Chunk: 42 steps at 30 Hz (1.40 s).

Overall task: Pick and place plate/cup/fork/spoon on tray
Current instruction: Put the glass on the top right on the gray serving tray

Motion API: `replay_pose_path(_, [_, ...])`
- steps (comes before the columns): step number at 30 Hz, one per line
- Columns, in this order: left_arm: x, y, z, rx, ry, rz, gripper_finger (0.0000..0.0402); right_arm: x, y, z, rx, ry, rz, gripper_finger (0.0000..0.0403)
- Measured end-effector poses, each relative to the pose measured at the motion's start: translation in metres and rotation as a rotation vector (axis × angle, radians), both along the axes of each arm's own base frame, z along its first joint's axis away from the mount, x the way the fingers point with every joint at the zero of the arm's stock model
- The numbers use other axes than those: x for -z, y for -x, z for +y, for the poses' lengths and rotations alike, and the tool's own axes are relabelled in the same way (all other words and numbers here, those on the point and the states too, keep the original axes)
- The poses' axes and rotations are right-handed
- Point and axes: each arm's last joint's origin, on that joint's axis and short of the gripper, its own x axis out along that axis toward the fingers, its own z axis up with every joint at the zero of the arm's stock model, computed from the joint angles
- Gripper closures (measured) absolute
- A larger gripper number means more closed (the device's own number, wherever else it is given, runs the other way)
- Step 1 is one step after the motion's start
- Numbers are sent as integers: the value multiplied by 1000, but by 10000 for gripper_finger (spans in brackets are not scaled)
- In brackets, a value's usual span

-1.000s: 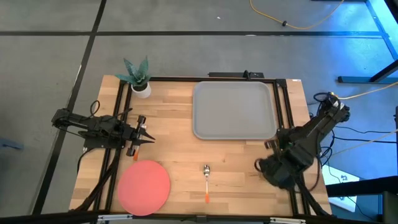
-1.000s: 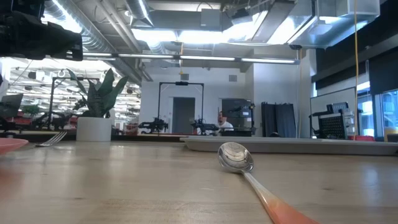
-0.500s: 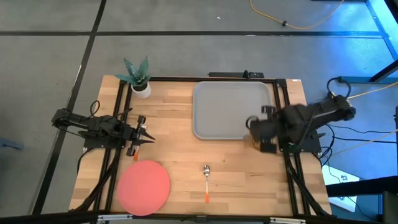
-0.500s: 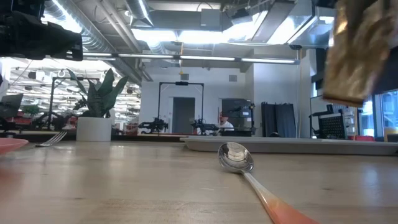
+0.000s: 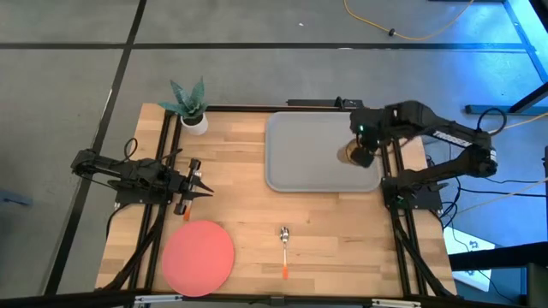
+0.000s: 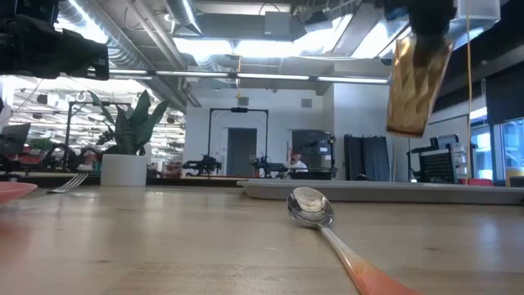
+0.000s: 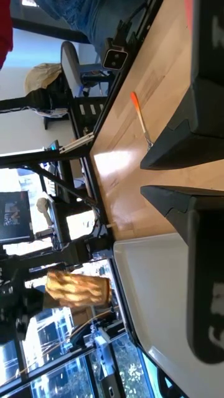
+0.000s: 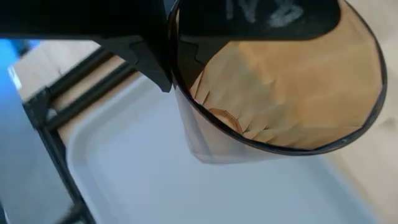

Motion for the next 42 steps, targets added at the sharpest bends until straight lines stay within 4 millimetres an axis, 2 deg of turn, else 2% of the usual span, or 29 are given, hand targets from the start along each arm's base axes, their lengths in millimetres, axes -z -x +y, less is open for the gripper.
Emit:
replay_pose_path(10, [0,0,0,0,0,0,356,4,-2,-61,150,-101,-185,394])
replay_pose_path(16, [0,0,0,0,0,0,356,15,4,-91,379,-85,-140,394])
replay_pose_path(24, [0,0,0,0,0,0,356,34,8,-125,521,-175,-112,394])
replay_pose_path(39, [0,0,0,0,0,0,356,79,12,-175,606,-271,32,394])
replay_pose_path(42, [0,0,0,0,0,0,356,87,15,-184,619,-234,96,394])
